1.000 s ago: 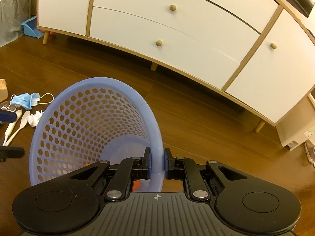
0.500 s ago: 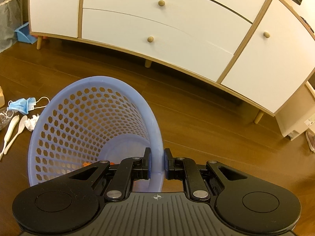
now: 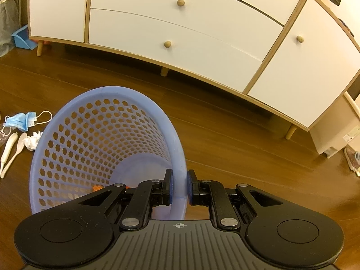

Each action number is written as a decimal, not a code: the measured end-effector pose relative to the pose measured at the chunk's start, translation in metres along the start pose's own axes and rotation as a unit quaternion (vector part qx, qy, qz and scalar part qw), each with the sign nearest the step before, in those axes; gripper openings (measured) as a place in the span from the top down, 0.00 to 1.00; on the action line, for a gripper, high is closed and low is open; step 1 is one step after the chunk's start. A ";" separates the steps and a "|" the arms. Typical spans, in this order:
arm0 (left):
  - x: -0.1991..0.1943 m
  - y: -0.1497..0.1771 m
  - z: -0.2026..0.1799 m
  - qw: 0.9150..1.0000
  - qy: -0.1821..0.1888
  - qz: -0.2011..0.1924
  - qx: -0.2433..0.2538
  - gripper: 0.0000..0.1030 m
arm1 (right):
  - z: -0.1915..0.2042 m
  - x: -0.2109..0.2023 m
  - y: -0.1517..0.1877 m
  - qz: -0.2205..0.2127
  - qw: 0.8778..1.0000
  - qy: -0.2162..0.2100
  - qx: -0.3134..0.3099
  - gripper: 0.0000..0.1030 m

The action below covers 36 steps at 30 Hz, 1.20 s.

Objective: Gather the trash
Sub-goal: 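Move the left gripper to the red bottle cap and grasp it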

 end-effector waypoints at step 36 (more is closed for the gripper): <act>-0.071 -0.146 -0.048 0.984 0.044 -0.161 0.057 0.73 | 0.000 0.006 -0.006 -0.005 1.000 -0.006 -0.022 0.91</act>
Point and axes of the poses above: each gripper's, at about its wrist camera, not at the fingertips, and x roughly the way its jaws point, z to its left, y to its underside, the point moved 9 cm from there along x, roughly the way its jaws point, and after that the axes turned 14 degrees about x, right-handed, at the moved point
